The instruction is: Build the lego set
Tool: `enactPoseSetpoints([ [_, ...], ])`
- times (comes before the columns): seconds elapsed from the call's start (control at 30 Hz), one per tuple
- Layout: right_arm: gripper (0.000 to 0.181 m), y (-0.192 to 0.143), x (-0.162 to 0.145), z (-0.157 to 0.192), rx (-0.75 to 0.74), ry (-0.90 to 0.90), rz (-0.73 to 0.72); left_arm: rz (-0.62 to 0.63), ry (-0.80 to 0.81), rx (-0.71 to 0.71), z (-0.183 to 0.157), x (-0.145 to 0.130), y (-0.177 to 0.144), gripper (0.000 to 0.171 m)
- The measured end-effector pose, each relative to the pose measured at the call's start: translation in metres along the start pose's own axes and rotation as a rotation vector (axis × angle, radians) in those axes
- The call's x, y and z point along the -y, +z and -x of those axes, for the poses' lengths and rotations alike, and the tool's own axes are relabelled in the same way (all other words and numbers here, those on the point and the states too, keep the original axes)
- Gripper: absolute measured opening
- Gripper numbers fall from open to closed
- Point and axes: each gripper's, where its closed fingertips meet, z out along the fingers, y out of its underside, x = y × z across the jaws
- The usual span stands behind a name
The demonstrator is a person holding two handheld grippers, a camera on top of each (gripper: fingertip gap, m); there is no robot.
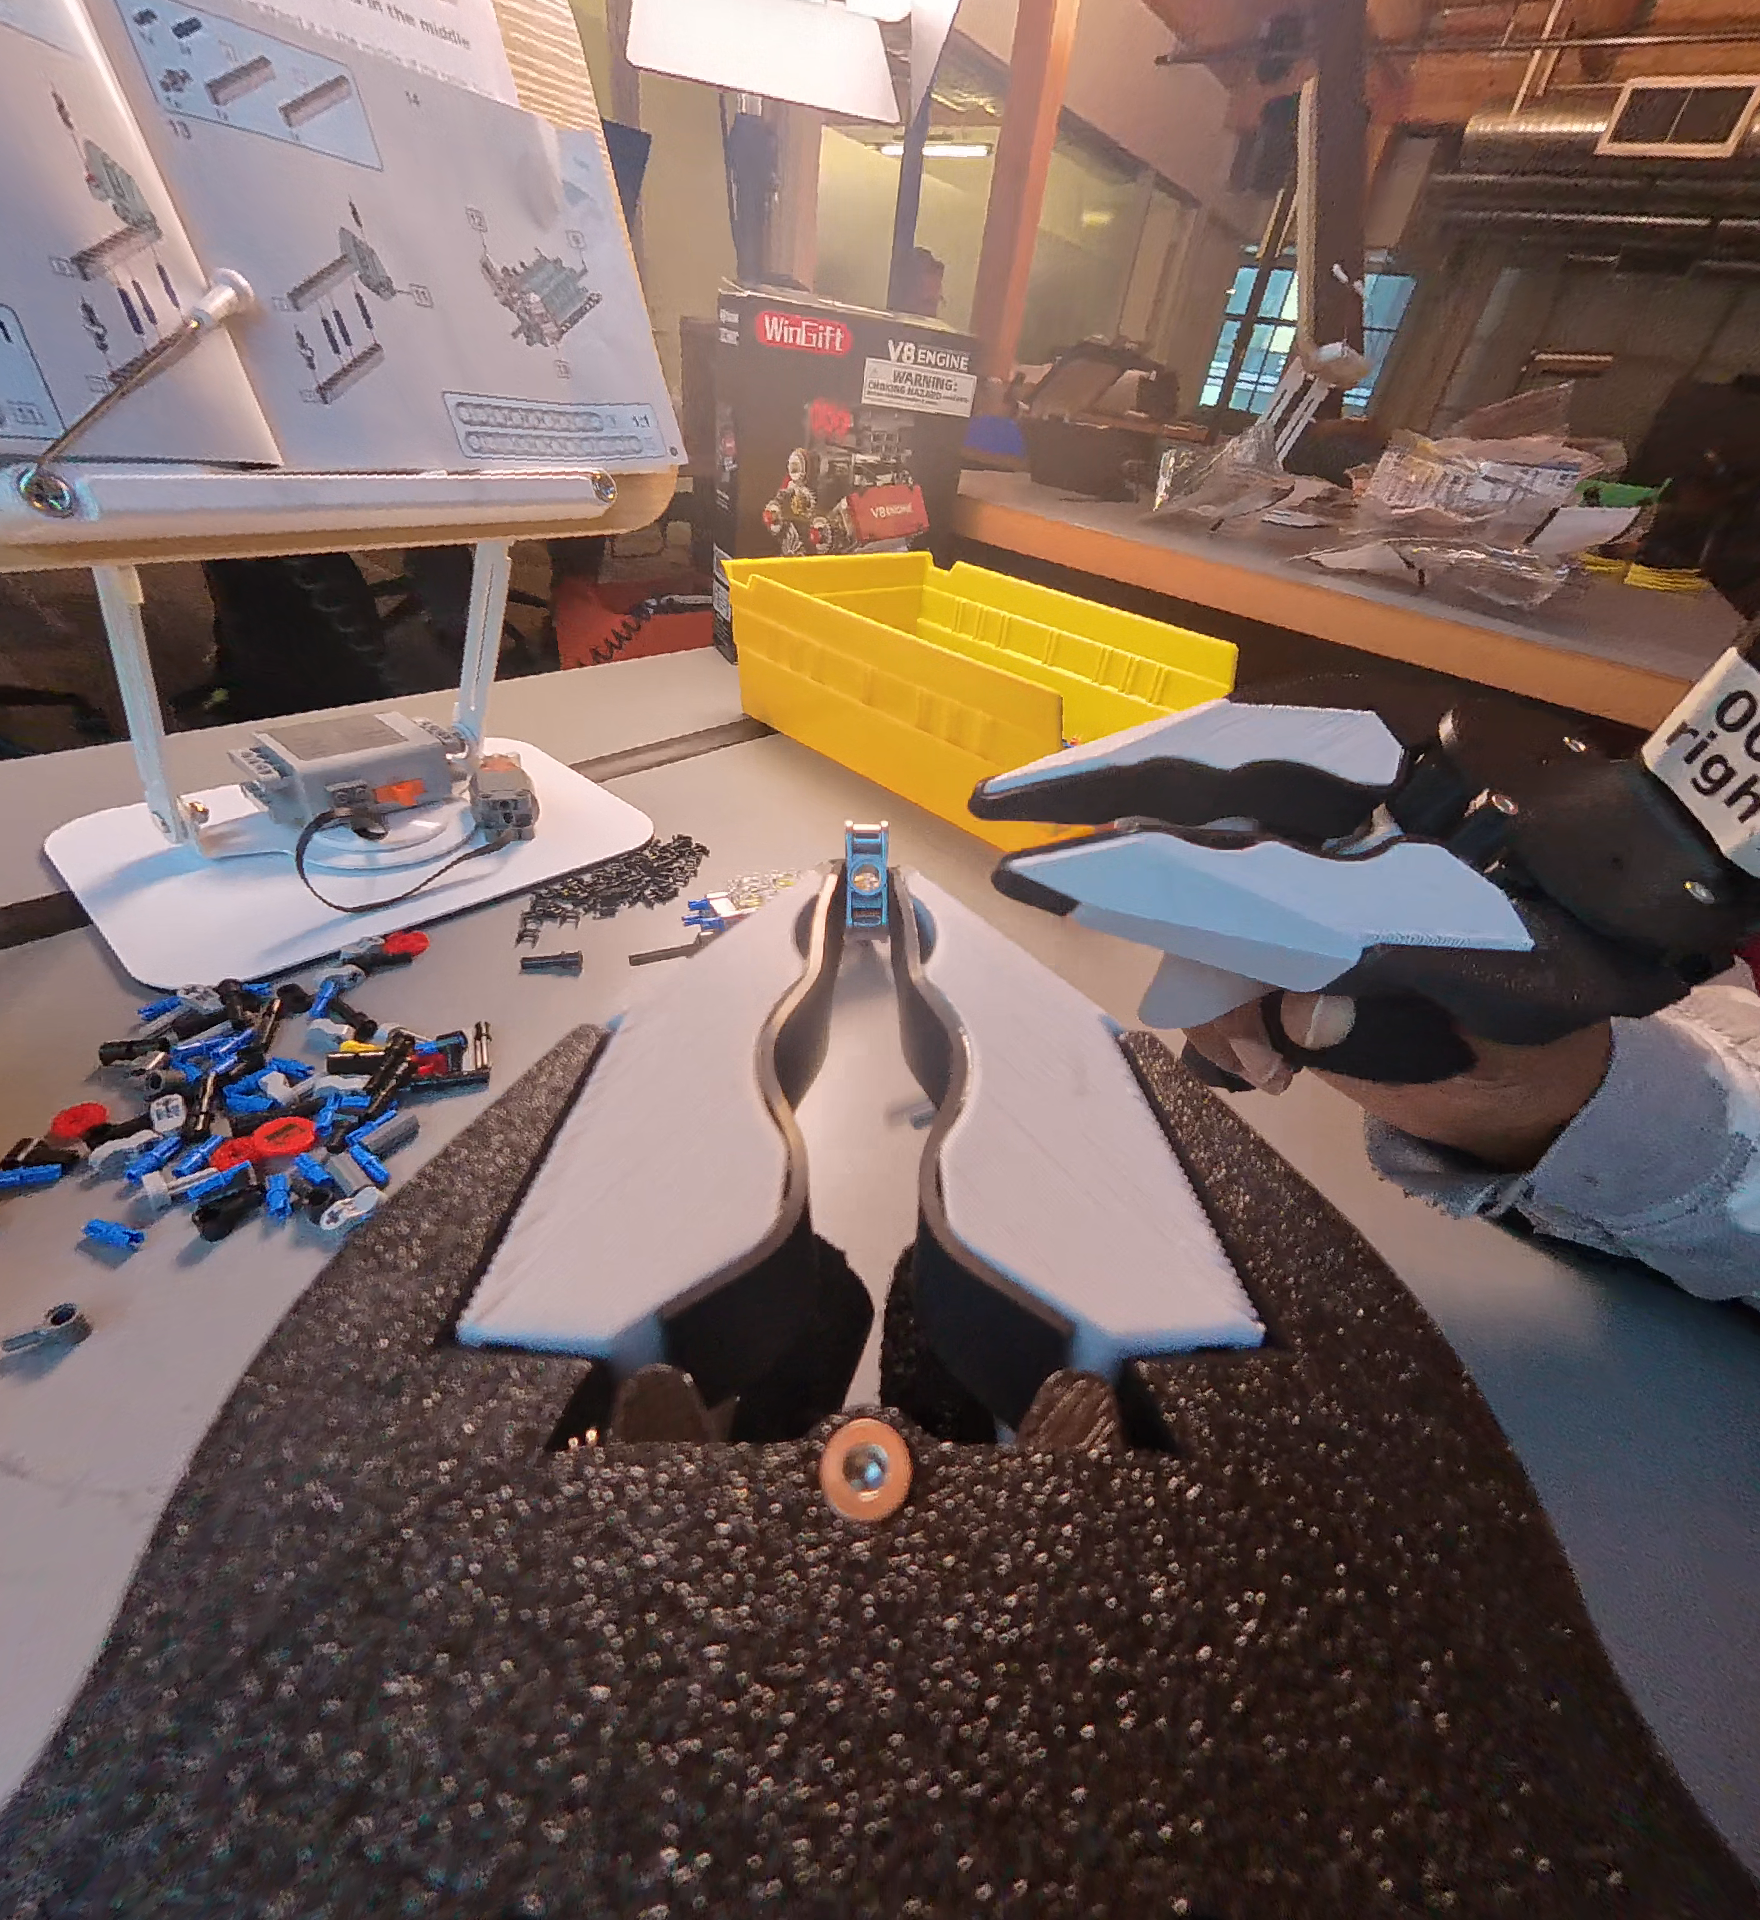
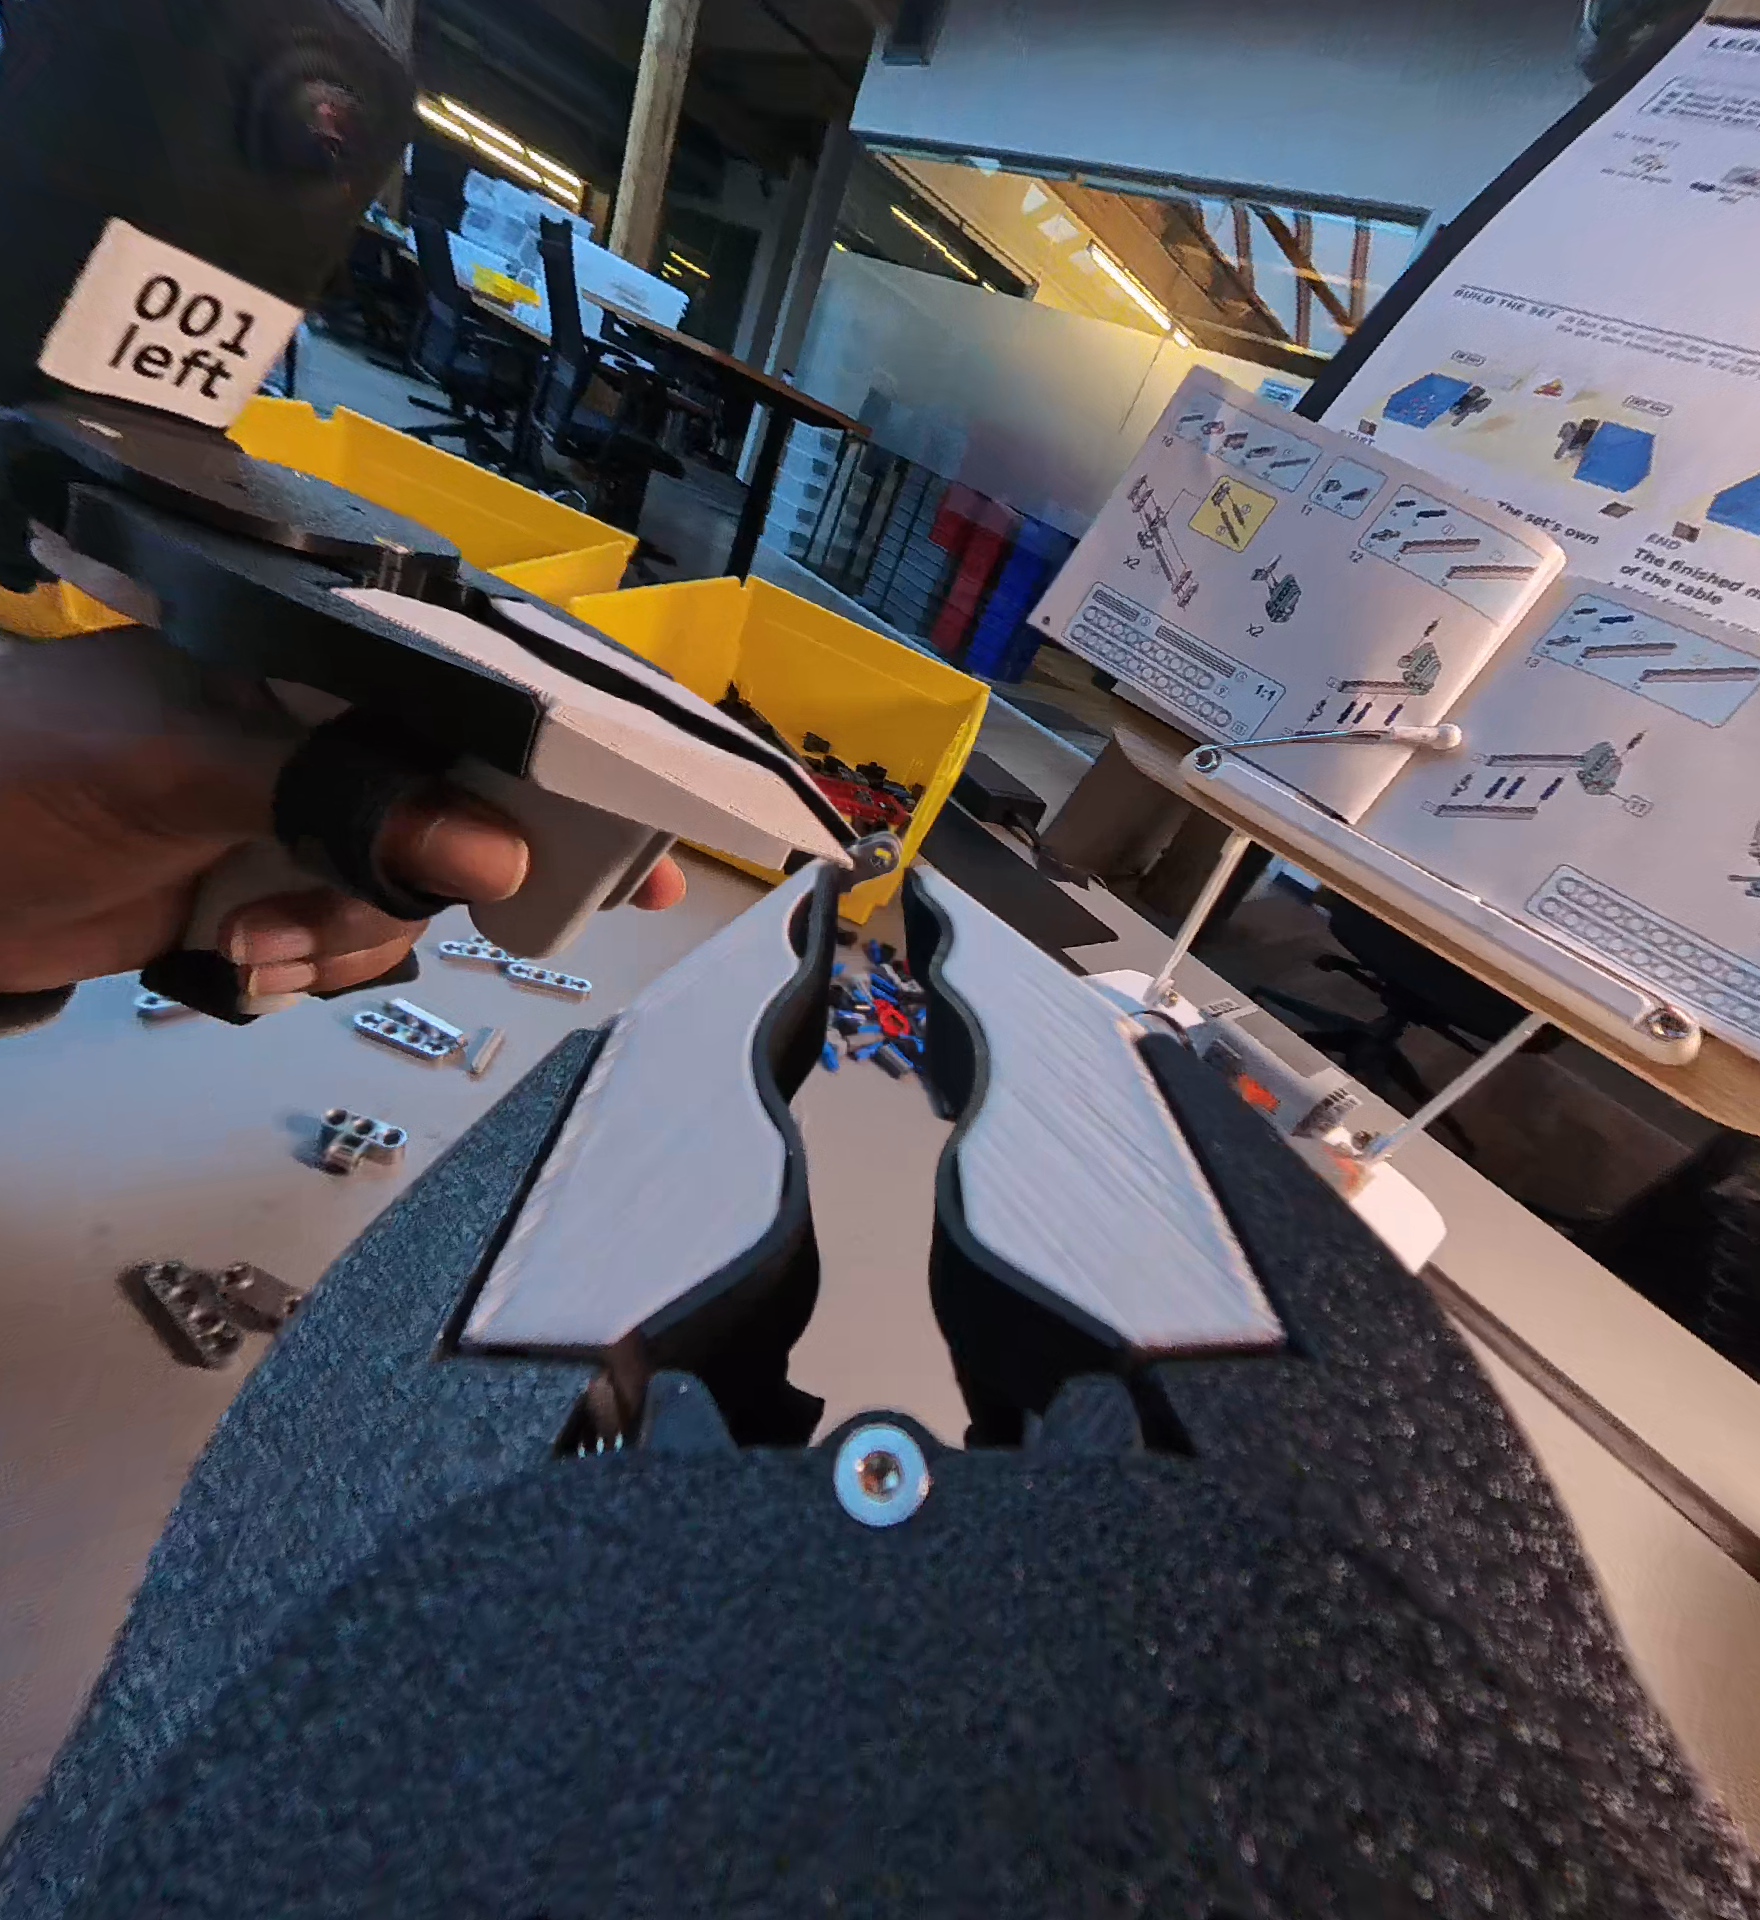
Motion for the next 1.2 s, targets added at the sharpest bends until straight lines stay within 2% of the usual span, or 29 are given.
enactPoseSetpoints([
  [0.1, 0.017, -0.003, 0.005, 0.007, 0.122, 0.101, -0.039, 0.002, -0.031, -0.038, 0.001, -0.001, -0.003, 0.006],
  [0.23, 0.013, -0.012, -0.003, -0.007, 0.148, 0.179, -0.029, 0.016, -0.049, 0.003, 0.018, -0.006, -0.013, 0.006],
  [0.43, 0.014, -0.02, -0.05, -0.013, 0.251, 0.224, 0.205, 0.106, -0.065, 0.002, 0.028, -0.029, -0.021, 0.006],
  [0.57, 0.014, -0.029, -0.084, 0.005, 0.371, 0.224, 0.382, 0.237, -0.045, -0.013, 0.028, -0.058, -0.021, 0.006],
  [0.63, 0.016, -0.038, -0.103, 0.024, 0.472, 0.199, 0.498, 0.353, -0.013, -0.012, 0.027, -0.08, -0.021, 0.006],
  [0.7, 0.018, -0.045, -0.115, 0.044, 0.562, 0.177, 0.572, 0.456, 0.055, 0.008, 0.027, -0.101, -0.021, 0.006],
  [0.8, 0.021, -0.047, -0.123, 0.065, 0.619, 0.133, 0.644, 0.569, 0.161, 0.042, 0.029, -0.123, -0.021, 0.006],
  [0.93, 0.028, -0.048, -0.123, 0.072, 0.625, 0.148, 0.673, 0.614, 0.193, -0.001, 0.016, -0.131, -0.015, 0.006],
  [1.1, 0.055, -0.043, -0.127, 0.076, 0.577, 0.172, 0.748, 0.692, 0.227, -0.011, 0.012, -0.144, -0.012, 0.006],
  [1.2, 0.047, -0.041, -0.134, 0.078, 0.545, 0.149, 0.789, 0.698, 0.205, -0.019, 0.011, -0.145, -0.012, 0.007],
])
